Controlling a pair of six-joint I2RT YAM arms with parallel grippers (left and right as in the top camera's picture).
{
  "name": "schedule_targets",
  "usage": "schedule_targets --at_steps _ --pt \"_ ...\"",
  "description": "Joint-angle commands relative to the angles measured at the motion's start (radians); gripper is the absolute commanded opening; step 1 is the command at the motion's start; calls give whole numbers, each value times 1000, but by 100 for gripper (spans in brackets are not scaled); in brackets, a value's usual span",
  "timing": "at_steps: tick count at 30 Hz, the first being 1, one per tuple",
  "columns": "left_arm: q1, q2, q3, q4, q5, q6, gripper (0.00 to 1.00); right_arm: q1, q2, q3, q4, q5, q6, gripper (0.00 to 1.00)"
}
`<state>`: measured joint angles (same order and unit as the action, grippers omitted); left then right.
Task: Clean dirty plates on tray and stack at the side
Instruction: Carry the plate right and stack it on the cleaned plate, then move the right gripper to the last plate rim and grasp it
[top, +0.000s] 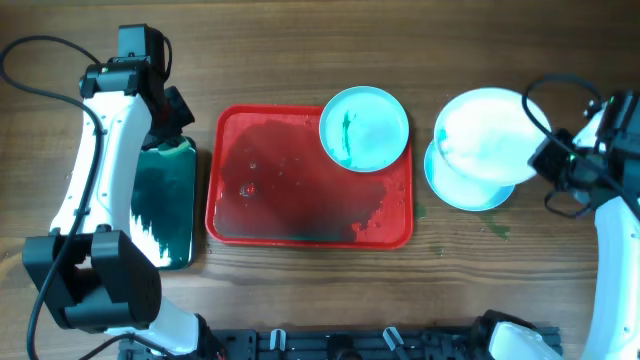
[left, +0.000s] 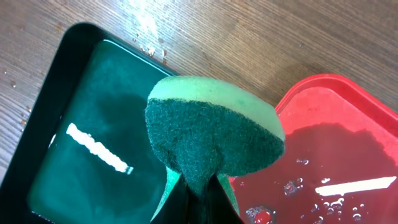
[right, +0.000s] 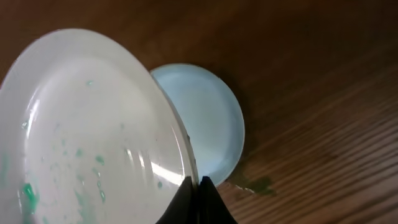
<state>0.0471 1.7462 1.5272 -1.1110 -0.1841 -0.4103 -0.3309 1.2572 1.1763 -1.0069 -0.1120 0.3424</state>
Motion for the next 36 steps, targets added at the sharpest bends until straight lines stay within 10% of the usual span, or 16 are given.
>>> schedule_targets --at_steps 1,14,17,22,36 --pt "3 -11 10 6 8 -17 4 -43 -4 -134 76 -45 -27 4" --pt "3 -11 10 10 9 -17 4 -86 163 -412 405 -62 -24 4" --pt "3 -11 10 21 9 -18 4 -59 264 -411 455 -63 -6 31" --pt "3 -11 10 23 8 -18 4 -31 210 -242 353 -112 -9 41" --pt "3 -11 10 25 8 -17 4 544 526 -23 405 -92 368 48"
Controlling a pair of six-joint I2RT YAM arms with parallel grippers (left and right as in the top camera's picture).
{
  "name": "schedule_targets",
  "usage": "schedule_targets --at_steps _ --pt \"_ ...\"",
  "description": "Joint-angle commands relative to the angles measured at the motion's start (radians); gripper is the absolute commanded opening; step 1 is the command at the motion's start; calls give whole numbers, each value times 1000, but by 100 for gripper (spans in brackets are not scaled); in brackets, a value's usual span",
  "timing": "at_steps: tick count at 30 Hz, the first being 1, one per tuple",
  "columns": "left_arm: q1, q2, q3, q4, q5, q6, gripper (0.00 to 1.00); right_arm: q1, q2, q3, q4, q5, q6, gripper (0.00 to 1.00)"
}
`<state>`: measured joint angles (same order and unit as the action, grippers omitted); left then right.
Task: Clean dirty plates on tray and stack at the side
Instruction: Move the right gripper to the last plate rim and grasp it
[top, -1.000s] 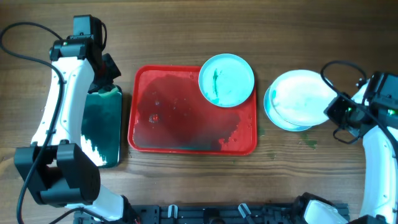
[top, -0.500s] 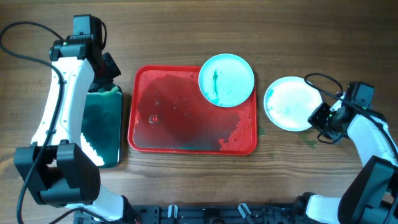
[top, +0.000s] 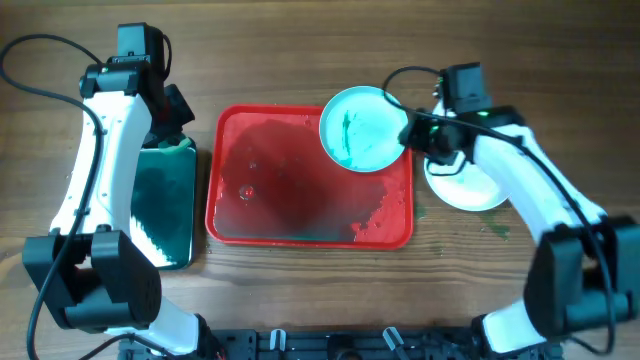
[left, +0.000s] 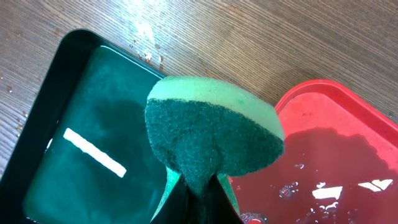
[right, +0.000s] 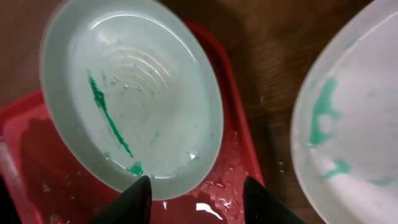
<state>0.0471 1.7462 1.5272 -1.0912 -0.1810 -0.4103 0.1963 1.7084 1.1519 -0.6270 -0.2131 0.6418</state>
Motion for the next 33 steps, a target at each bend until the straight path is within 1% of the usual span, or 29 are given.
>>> schedule_targets --at_steps 1,3,5,7,9,10,12,14,17,18,20,22,24,28,31,33 --pt "3 -11 10 6 5 -17 4 23 113 2 36 8 68 47" --pt "3 -11 10 6 5 -17 4 29 156 2 47 2 67 47" --pt "3 -11 10 6 5 -17 4 37 194 2 50 2 65 42" --pt "3 -10 10 6 5 -17 4 52 214 2 51 -10 64 27" --pt "3 -10 10 6 5 -17 4 71 214 2 51 -16 60 21" --pt "3 -9 10 6 5 -17 4 90 214 2 51 -40 24 12" --pt "3 -1 10 6 5 -17 4 146 214 2 33 -72 -15 6" --pt "3 3 10 6 5 -17 4 185 214 3 30 -94 -22 5" --pt "3 3 10 6 5 -17 4 266 214 51 -7 -109 -102 6" --pt "3 3 10 6 5 -17 4 284 214 73 -31 -98 -122 8" --pt "3 3 10 6 5 -17 4 297 214 121 -59 -65 -166 20" --pt "3 3 10 6 5 -17 4 294 214 161 -63 -30 -304 36" --pt "3 3 10 6 5 -17 4 283 214 182 -64 34 -384 43" --pt "3 3 10 7 5 -17 4 283 229 182 -6 29 -544 44" --pt "3 3 10 7 5 -17 4 284 277 186 17 -6 -604 44" --pt "3 3 10 7 6 -17 4 284 295 196 27 -44 -613 38"
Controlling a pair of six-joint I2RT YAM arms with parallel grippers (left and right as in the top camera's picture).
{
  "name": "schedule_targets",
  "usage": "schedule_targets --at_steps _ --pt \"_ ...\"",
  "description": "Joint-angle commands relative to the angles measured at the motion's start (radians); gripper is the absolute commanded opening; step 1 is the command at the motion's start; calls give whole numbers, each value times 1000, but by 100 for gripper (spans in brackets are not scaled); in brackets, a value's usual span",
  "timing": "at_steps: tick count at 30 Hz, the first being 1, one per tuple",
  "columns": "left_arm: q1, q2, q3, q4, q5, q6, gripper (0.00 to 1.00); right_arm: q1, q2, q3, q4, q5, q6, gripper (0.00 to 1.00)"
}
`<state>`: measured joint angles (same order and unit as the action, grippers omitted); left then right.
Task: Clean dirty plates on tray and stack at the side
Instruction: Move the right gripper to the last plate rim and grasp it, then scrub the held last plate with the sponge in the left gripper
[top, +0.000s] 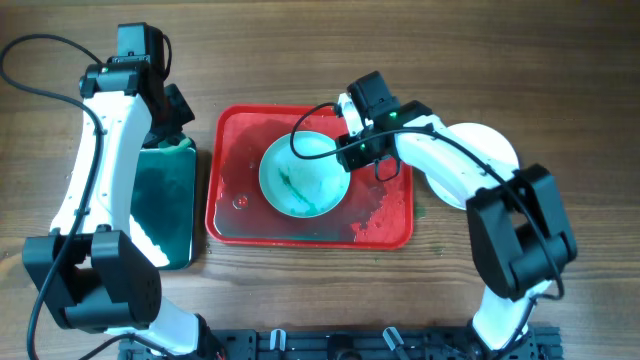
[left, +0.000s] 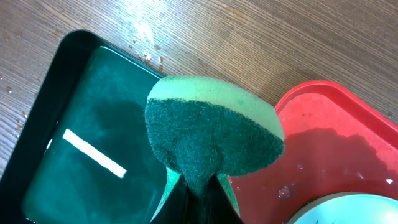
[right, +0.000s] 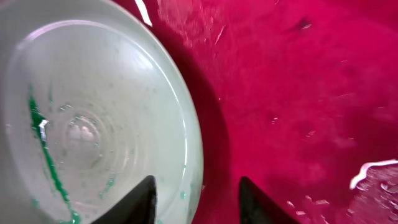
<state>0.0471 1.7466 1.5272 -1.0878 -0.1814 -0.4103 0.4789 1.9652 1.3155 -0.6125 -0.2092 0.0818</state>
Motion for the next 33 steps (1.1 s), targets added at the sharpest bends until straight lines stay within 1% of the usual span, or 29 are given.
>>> schedule_targets --at_steps 1,4,6,7,9,10,13,15,16,19,22,24,26,29,33 --pt "3 2 10 5 6 -17 4 2 47 32 20 -55 -50 36" --pt "3 2 10 7 6 -17 4 2 74 33 29 -85 -40 34" --pt "3 2 10 7 6 -18 4 5 76 33 41 -105 9 21" --pt "3 2 10 7 6 -17 4 12 88 33 51 -111 52 12" --pt "3 2 10 6 6 -17 4 42 134 33 76 -131 178 7" --pt "3 2 10 6 6 -17 4 53 154 33 85 -137 249 5" --pt "3 2 8 6 21 -17 4 61 169 33 88 -137 381 4" --pt "-3 2 -44 6 146 -17 4 60 169 33 86 -125 560 4" --pt "-11 2 -76 13 172 -17 4 60 169 33 98 -126 583 4" --pt "-66 2 -210 138 225 -17 4 60 172 29 113 -125 595 4" --pt "-161 2 -324 317 241 -13 4 61 172 18 128 -126 572 4" --pt "-244 4 -362 418 240 -13 4 61 172 18 137 -126 563 4" --pt "-281 4 -386 486 231 -12 4 61 172 18 140 -126 547 5" --pt "-291 31 -401 509 189 -12 4 61 172 18 141 -127 546 4" --pt "-291 122 -401 508 188 -13 4 61 172 18 141 -129 543 4"
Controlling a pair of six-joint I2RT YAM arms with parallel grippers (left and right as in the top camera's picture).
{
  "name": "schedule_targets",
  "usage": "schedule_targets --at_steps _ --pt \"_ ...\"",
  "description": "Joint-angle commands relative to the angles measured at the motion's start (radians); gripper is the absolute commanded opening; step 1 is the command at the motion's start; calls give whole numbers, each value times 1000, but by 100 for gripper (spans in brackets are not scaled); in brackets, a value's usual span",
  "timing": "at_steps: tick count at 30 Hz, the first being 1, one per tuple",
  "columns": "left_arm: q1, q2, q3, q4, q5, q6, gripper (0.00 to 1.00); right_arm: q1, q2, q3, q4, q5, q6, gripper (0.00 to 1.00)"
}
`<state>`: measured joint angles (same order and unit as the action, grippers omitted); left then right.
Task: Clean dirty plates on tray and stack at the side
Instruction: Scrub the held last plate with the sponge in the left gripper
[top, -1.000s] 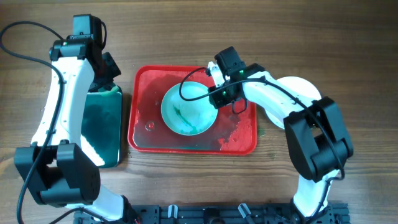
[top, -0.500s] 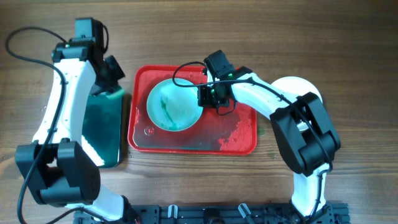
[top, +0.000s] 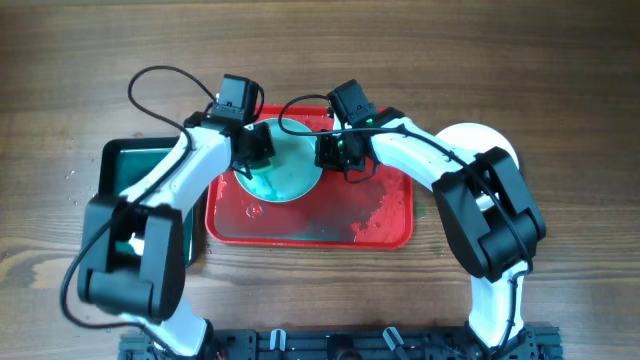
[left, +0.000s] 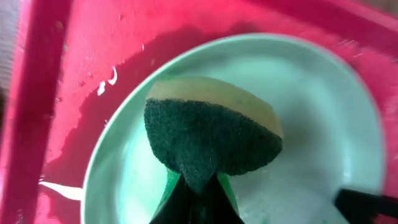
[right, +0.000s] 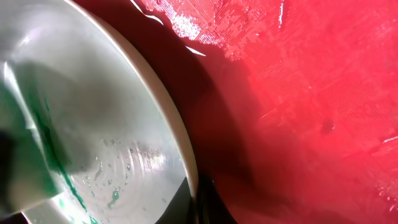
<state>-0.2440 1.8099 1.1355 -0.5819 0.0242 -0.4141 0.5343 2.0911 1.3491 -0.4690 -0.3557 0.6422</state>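
Observation:
A pale green plate (top: 283, 170) streaked with green smears sits on the red tray (top: 380, 215), at its back left. My right gripper (top: 327, 150) is shut on the plate's right rim (right: 186, 163). My left gripper (top: 252, 152) is shut on a green sponge (left: 211, 127), its dark scouring side pressed into the plate's left half (left: 311, 124). Two cleaned white plates (top: 487, 140) lie stacked on the table right of the tray, partly hidden by my right arm.
A black tray (top: 128, 160) of green water stands left of the red tray, mostly under my left arm. The red tray floor (right: 323, 81) is wet, with foam patches at its front right. Bare wooden table (top: 560, 80) surrounds everything.
My left gripper has moved with the sponge from above the black tray onto the plate. My right gripper has shut on the plate's rim, and the plate sits further to the back left.
My right gripper held a washed plate over another plate beside the tray while my left held the sponge over the black tray. Then that plate lay stacked and my right gripper was open by the dirty plate. The dirty plate sat mid-tray, and now is gripped and under the sponge.

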Motion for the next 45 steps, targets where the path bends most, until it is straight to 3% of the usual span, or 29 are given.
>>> schedule_targets --at_steps 1,3,7,10,16,18,21,23,25,26,27,29,31,33,36,38,41,43,45 --pt "-1 76 -10 1 -13 -10 4 5 46 -16 -2 18 -29 4" --pt "-9 90 -10 -36 -13 -9 4 5 46 -16 3 18 -38 4" --pt "-52 90 -10 -108 370 377 4 5 46 -16 8 17 -39 4" --pt "-61 90 -10 -139 366 459 4 5 46 -16 8 17 -39 4" --pt "-8 90 -10 111 -55 96 4 5 46 -16 7 13 -38 4" --pt "-6 90 -10 129 -198 36 4 5 46 -16 5 13 -38 4" --pt "-6 90 -10 53 -223 35 4 5 46 -16 5 13 -39 4" --pt "-7 90 -10 -66 -147 70 4 5 46 -16 5 13 -37 4" --pt "-7 90 -10 -133 58 270 4 5 46 -16 5 13 -37 4" --pt "-7 90 -10 -177 270 465 4 5 46 -16 5 13 -37 4" --pt "-7 90 -10 -202 387 581 4 5 46 -16 5 13 -37 4" --pt "-7 90 -10 -195 492 669 4 5 46 -16 5 5 -37 4" --pt "-7 90 -10 -106 490 657 4 5 46 -16 6 5 -37 4" --pt "-7 90 -10 -2 430 552 4 5 46 -16 5 5 -37 4" --pt "-6 90 -10 174 114 296 4 5 46 -16 5 5 -38 4" --pt "-6 90 -10 201 -103 179 4 5 46 -16 5 6 -39 4" --pt "-6 90 -10 109 -335 50 4 5 46 -16 6 6 -40 4" --pt "-7 90 -10 12 -343 39 4 5 46 -16 5 6 -40 4" --pt "-7 90 -10 -100 -250 40 4 5 46 -16 5 6 -40 4"
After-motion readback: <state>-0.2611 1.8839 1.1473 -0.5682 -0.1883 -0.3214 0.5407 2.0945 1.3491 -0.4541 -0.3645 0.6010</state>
